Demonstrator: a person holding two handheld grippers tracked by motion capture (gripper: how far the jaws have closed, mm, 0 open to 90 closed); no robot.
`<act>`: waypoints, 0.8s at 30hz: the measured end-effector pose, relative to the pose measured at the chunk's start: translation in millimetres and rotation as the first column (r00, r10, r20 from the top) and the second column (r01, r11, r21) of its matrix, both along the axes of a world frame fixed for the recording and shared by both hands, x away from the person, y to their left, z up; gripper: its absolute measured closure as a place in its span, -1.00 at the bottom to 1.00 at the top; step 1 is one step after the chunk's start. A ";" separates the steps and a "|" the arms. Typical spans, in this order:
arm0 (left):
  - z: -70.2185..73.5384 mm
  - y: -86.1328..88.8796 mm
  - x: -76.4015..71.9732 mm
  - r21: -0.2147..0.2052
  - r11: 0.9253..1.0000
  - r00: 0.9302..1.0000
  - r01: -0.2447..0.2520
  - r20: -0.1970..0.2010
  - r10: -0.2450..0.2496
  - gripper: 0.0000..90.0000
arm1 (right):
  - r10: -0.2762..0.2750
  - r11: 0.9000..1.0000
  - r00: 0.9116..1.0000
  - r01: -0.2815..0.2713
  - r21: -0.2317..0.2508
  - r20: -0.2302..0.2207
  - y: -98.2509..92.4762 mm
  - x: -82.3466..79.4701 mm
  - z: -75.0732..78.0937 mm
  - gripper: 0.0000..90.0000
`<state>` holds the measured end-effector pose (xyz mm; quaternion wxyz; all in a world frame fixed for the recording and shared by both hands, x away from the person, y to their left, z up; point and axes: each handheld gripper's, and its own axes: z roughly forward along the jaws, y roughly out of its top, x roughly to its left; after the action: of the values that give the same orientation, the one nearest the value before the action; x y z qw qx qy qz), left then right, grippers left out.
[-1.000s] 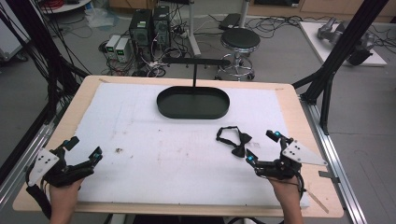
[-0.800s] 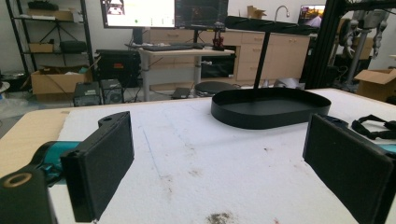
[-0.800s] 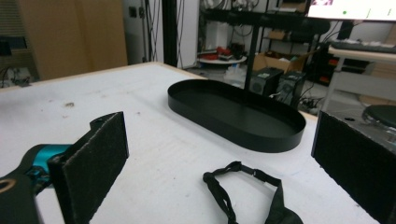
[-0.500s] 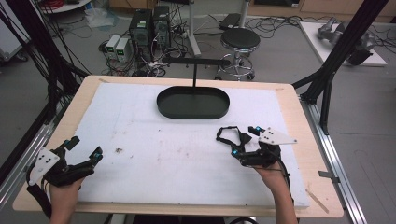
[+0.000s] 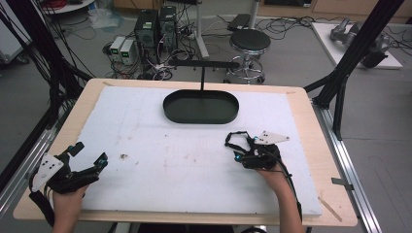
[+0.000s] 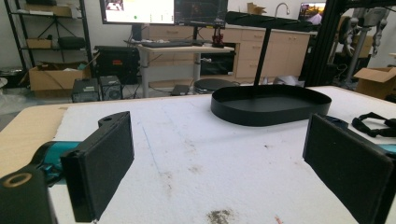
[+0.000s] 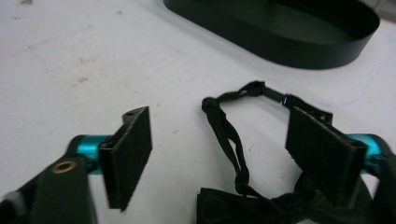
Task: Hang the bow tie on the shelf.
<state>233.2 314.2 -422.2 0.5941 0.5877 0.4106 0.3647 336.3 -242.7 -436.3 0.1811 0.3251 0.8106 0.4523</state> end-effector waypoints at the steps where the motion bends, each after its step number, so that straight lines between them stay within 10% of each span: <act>1: -0.1 -0.1 0.0 0.000 1.000 1.000 0.001 -0.001 -0.001 -0.79 | -0.005 1.000 1.000 0.005 -0.013 -0.004 0.1 1.1 -1.4 -0.37; 24: -2.0 -0.7 0.7 0.013 1.000 1.000 -0.003 -0.015 0.003 -0.79 | -0.058 0.994 0.996 0.051 -0.096 -0.067 5.0 8.0 -13.9 0.55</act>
<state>233.9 313.5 -424.2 0.5865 0.5938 0.4136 0.3638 344.3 -237.7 -450.2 0.1799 0.3538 0.8277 0.3967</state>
